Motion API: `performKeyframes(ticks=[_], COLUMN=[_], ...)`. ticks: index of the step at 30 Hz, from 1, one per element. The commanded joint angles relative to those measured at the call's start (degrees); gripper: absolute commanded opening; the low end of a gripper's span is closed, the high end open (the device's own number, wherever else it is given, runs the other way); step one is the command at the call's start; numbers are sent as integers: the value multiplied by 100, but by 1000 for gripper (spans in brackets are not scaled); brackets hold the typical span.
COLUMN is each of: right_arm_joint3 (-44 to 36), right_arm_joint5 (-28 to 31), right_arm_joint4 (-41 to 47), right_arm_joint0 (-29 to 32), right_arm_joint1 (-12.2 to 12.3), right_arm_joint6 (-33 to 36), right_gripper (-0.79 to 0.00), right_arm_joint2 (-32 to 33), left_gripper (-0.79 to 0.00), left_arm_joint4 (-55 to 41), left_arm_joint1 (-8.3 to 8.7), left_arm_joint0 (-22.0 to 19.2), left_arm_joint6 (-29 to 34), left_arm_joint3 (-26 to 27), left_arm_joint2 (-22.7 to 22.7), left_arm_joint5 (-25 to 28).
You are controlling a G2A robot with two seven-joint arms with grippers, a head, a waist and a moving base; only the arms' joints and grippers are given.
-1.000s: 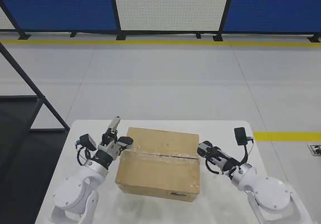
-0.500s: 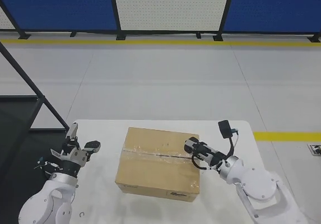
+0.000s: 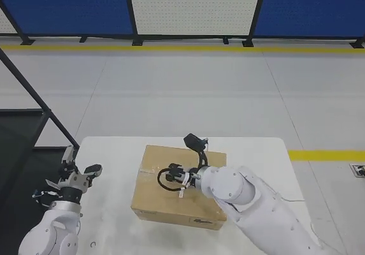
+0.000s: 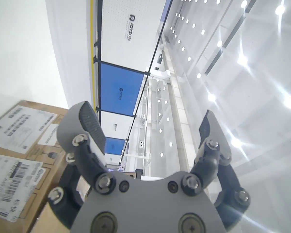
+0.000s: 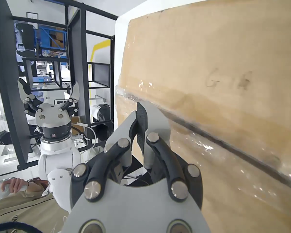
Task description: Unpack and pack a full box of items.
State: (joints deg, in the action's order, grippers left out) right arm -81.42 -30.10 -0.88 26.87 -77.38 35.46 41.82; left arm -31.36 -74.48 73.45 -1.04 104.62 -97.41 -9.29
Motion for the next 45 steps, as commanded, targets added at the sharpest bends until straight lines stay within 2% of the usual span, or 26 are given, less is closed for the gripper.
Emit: performKeyframes(ticks=[1, 12, 23, 31, 45], right_arm_joint3=[331, 1575, 2525, 2595, 1471], right_arm_joint5=[100, 219, 255, 196, -324], right_arm_joint4=[199, 927, 1220, 1117, 383], right_arm_joint0=[-250, -933, -1111, -1015, -285], right_arm_joint1=[-157, -850, -1270, -1279, -866], right_arm_joint6=[-76, -303, -545, -576, -362], right_gripper=[-785, -785, -785, -785, -785], right_arm_joint2=[-226, -899, -1029, -796, -35], left_gripper=[0, 0, 0, 0, 0], left_arm_joint4=[42, -67, -2, 63, 183], left_arm_joint1=[-1, -20, -26, -32, -44], left_arm_joint0=[65, 135, 107, 28, -148], left_arm_joint6=[-78, -271, -310, -307, -270], left_arm_joint3=[-31, -72, -115, -135, -166], left_arm_joint2=[-25, -101, -66, 26, 225], left_arm_joint5=[33, 181, 193, 145, 46])
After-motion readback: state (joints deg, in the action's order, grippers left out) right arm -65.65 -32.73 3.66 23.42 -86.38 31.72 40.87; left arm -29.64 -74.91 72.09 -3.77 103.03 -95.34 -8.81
